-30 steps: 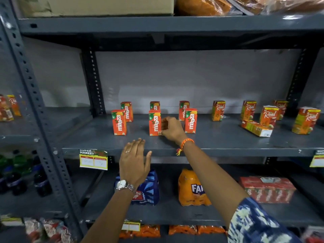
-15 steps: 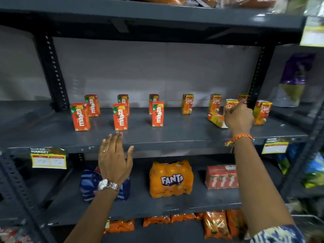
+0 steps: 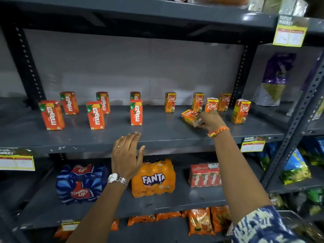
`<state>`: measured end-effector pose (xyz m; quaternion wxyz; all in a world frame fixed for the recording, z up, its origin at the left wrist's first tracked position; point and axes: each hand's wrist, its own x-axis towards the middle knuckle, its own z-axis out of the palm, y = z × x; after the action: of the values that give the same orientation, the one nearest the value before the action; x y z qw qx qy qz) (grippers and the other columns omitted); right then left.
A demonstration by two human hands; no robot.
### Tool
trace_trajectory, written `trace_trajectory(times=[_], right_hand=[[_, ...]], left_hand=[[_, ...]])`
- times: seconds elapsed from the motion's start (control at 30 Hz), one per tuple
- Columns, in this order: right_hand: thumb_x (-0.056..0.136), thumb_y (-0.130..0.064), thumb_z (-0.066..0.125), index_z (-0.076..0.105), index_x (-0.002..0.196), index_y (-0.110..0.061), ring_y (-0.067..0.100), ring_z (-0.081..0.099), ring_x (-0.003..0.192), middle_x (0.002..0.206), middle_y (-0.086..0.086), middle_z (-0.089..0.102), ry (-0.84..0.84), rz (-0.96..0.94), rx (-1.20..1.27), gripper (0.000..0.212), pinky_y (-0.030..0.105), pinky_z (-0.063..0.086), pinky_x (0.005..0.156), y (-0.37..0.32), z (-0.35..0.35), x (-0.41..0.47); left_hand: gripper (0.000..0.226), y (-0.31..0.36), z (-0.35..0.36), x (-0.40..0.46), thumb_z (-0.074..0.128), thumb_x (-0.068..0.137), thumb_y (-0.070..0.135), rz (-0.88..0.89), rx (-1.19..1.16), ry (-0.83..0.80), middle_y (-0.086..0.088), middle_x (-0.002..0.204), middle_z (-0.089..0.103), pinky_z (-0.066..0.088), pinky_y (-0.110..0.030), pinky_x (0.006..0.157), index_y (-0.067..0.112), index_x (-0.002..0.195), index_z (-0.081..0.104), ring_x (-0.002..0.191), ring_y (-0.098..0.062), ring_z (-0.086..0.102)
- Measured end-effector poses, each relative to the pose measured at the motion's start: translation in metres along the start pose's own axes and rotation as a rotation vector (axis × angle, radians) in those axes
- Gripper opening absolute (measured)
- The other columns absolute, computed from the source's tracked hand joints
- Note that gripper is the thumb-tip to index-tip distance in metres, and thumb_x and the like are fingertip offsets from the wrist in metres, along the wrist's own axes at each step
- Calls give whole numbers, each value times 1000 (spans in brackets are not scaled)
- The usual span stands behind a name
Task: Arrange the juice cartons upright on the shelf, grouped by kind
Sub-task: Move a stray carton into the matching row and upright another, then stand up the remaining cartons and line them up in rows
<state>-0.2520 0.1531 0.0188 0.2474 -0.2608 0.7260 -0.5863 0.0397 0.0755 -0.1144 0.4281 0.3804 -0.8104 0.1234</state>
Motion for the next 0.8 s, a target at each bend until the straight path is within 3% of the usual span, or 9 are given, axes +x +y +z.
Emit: trace_trajectory(times=[0.07,0.13,0.3,0.4,0.57,0.7,0.8], right_hand=[[86,3,64,51,99,-5,19,60,77,93,11,58,-123,73,294,20,34,60,71,-1,0,-5],[86,5,64,50,107,-1,22,62,79,97,14,59,-204,95,435,26,28,60,61,0,-1,-11],[86,7,63,48,124,7,28,66,94,117,21,61,-327,-2,590,41,30,61,70,-4,-2,-25],[89,7,59,56,111,1,25,66,96,110,15,64,-363,-142,542,23,32,59,81,-8,-5,-44],[86,5,64,51,128,2,29,67,106,118,14,65,-375,-282,477,44,33,58,77,-3,-12,-70],[85,4,66,51,126,-4,27,68,107,118,11,66,-334,-301,462,44,36,58,81,-1,-12,-73],[84,-2,70,58,113,-12,16,68,100,106,3,70,-261,-316,245,33,29,55,80,-7,-10,-62]], left_hand=[[46,-1,1,0,43,95,38,9,2,11,-5,131,64,32,-39,109,13,130,59,119,-24,59],[45,0,2,0,44,95,37,-1,-7,23,-5,131,64,33,-39,109,13,129,60,119,-23,59],[45,4,2,1,42,95,37,-28,-10,26,-5,130,65,33,-39,109,13,128,61,118,-23,60],[46,5,1,1,42,95,37,-26,1,24,-6,129,65,34,-39,109,12,128,61,118,-24,60],[45,8,2,1,43,94,36,-37,-8,54,-7,127,67,35,-40,108,11,126,63,116,-25,61],[45,8,2,0,43,94,36,-36,-10,66,-7,126,67,35,-40,108,11,125,63,116,-26,61],[46,9,1,0,41,94,36,-36,3,64,-7,126,67,34,-40,108,12,126,63,116,-25,61]])
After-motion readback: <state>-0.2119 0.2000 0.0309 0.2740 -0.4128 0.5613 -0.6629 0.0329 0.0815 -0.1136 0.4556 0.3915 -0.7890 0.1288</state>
